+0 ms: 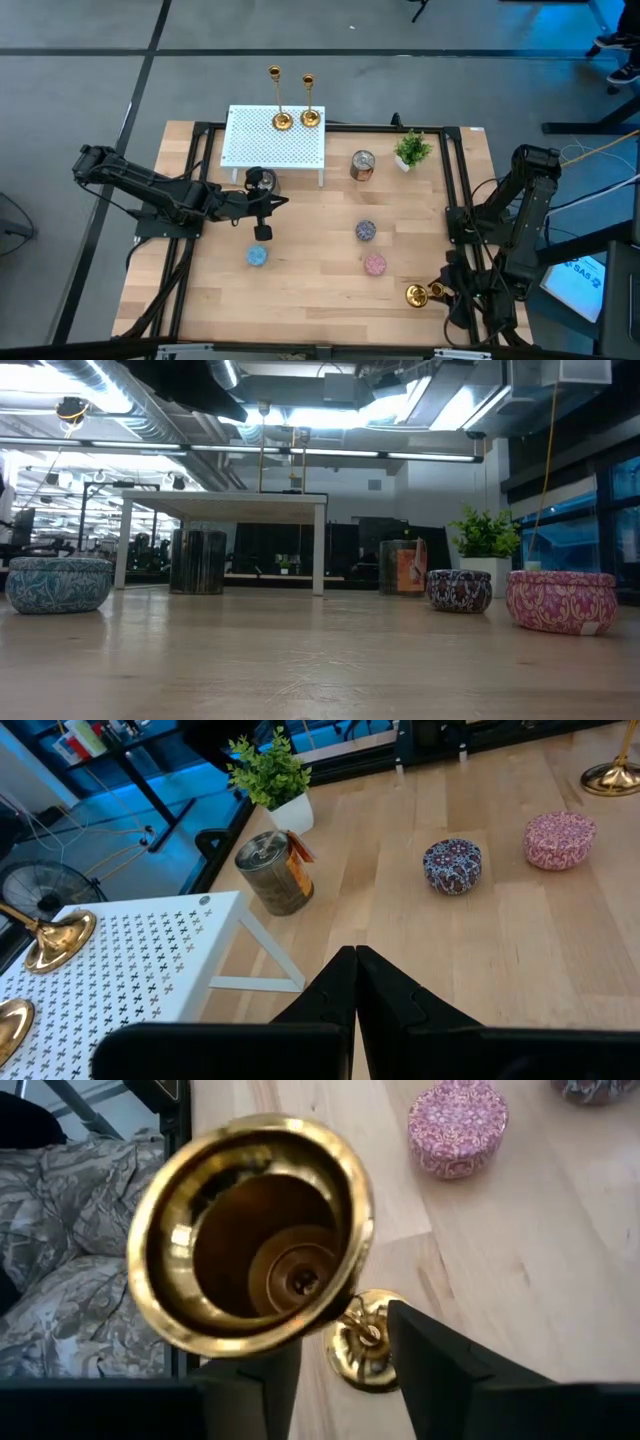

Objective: Pick & Place candle stick holders
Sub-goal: Put the gold candle holder on the shelf to align with the other gold candle holders

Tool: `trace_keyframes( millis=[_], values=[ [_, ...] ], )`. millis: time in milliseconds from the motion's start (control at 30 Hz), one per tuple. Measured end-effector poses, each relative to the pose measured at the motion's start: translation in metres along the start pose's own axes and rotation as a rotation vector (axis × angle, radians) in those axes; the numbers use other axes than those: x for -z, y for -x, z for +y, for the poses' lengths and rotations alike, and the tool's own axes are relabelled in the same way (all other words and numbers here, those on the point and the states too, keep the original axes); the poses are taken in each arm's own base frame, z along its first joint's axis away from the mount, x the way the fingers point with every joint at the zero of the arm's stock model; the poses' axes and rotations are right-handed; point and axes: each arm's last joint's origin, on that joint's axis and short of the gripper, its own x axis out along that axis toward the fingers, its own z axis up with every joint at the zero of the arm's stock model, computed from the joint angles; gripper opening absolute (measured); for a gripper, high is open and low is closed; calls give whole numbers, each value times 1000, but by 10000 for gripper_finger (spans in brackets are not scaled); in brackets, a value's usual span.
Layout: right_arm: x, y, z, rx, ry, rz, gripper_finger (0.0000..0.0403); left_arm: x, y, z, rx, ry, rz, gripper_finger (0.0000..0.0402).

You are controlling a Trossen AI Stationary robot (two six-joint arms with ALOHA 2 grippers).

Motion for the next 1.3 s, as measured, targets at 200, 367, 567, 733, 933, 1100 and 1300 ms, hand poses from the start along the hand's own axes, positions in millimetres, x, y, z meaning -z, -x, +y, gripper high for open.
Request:
trace_keyframes(
  millis=[200, 367, 567, 733, 933, 1100, 1300],
  values=[
    [-1, 0, 1, -8, 42, -36, 92, 0, 0, 0, 0, 0, 0, 1],
    [-1, 0, 1, -6, 50, -38, 54, 0, 0, 0, 0, 0, 0, 1],
    [-2, 0, 1, -3, 49, -62, 33, 0, 0, 0, 0, 0, 0, 1],
    [-5, -2, 0, 10, 38, -75, 29, 0, 0, 0, -1, 1, -1, 8],
    [-16, -9, -3, 50, -4, -91, 28, -1, 0, 0, -1, -11, -7, 53],
    [-32, -15, -8, 79, -113, -113, 28, -6, 0, 0, -4, -2, -56, 116],
    [-60, -11, -16, 57, -232, -106, 27, -17, 1, 4, -45, 27, -147, 193]
  ],
)
